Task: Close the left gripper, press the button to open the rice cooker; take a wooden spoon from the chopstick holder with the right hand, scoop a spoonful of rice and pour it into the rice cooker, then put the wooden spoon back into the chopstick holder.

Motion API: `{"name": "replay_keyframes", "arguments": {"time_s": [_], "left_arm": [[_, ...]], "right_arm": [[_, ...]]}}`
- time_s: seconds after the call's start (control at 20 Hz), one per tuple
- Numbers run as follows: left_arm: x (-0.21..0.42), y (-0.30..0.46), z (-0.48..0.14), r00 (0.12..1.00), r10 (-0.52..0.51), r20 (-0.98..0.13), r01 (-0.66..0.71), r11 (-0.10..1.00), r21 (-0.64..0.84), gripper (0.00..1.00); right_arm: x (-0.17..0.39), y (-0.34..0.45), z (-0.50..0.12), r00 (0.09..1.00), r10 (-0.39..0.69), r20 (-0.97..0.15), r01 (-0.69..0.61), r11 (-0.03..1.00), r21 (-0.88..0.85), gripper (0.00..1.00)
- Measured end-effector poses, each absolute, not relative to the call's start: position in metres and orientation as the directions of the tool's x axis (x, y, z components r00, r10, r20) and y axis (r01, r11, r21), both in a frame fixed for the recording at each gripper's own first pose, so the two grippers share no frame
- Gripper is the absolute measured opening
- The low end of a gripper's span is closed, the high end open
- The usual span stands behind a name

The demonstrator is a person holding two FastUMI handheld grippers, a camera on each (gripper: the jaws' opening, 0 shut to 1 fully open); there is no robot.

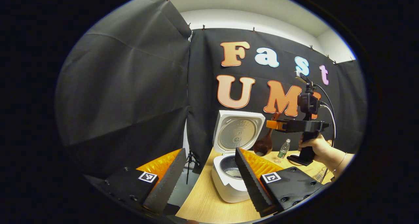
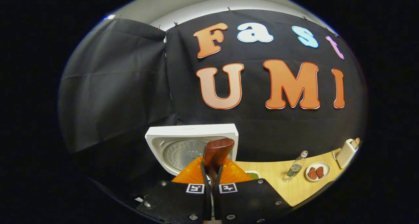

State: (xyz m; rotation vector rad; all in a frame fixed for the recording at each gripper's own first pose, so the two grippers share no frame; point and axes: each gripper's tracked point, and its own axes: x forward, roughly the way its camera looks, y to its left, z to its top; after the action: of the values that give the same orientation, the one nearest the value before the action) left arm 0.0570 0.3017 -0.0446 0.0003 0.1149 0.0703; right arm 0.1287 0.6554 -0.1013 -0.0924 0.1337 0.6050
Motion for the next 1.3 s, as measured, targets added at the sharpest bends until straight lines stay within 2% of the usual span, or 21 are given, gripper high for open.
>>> {"name": "replay_keyframes", "arguments": {"time_s": [0.4,0.75,1.0,1.3], "left_arm": [[0.059,0.3,-0.046,0.99,0.076,-0.119,-0.076,0.997,0.008,1.0],[0.059,0.295,-0.039,0.99,0.084,-0.112,-0.083,0.997,0.01,1.0],[0.059,0.279,-0.031,0.993,0.063,-0.096,-0.064,0.998,-0.002,1.0],[0.07,0.247,-0.031,0.995,0.027,-0.092,-0.027,1.0,-0.004,1.0]], "right_arm": [[0.114,0.665,-0.114,0.787,0.598,-0.153,-0.617,0.763,-0.191,0.02],[0.115,0.647,-0.097,0.77,0.621,-0.146,-0.626,0.78,0.017,0.02],[0.124,0.59,-0.073,0.799,0.585,-0.142,-0.566,0.81,0.153,0.02],[0.142,0.469,-0.061,0.879,0.458,-0.132,-0.439,0.886,0.151,0.02]]}}
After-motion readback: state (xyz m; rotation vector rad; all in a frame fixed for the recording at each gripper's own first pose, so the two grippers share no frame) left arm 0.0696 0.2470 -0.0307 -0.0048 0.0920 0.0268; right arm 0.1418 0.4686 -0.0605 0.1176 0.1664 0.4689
